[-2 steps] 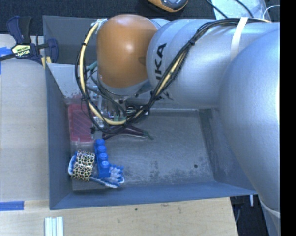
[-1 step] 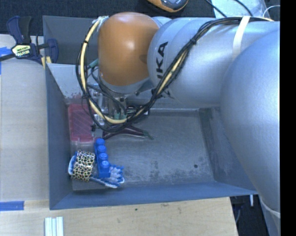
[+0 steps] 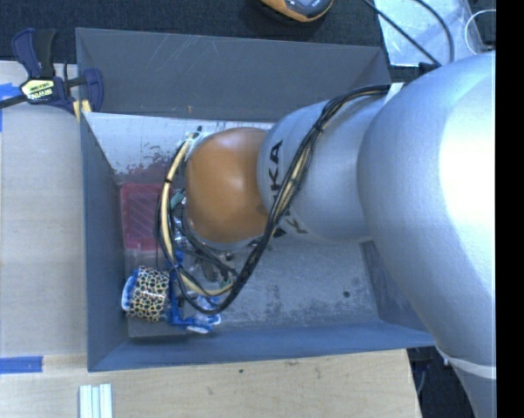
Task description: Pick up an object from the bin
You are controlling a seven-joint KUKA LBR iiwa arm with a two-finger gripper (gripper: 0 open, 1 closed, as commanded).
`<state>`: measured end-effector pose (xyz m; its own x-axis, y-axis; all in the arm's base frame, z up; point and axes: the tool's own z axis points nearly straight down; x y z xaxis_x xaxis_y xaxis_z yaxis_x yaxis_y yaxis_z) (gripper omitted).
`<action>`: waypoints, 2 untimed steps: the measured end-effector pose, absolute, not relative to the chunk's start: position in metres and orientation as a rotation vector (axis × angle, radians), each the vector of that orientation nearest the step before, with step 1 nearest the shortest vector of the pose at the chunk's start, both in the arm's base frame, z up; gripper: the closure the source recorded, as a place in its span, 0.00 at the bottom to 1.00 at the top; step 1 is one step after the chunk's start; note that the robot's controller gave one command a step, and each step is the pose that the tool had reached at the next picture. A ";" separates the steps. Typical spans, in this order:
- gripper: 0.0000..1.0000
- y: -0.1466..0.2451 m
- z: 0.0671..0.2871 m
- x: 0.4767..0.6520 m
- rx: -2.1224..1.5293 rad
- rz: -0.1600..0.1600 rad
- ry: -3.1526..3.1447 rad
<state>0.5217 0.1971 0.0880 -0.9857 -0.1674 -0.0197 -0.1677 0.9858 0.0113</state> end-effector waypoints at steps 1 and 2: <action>0.00 0.198 0.090 0.523 -0.263 0.019 3.111; 0.00 0.181 0.105 0.501 -0.790 0.021 2.996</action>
Offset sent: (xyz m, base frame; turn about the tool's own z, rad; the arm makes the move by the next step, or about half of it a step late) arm -0.0263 -0.0186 0.0120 -0.3502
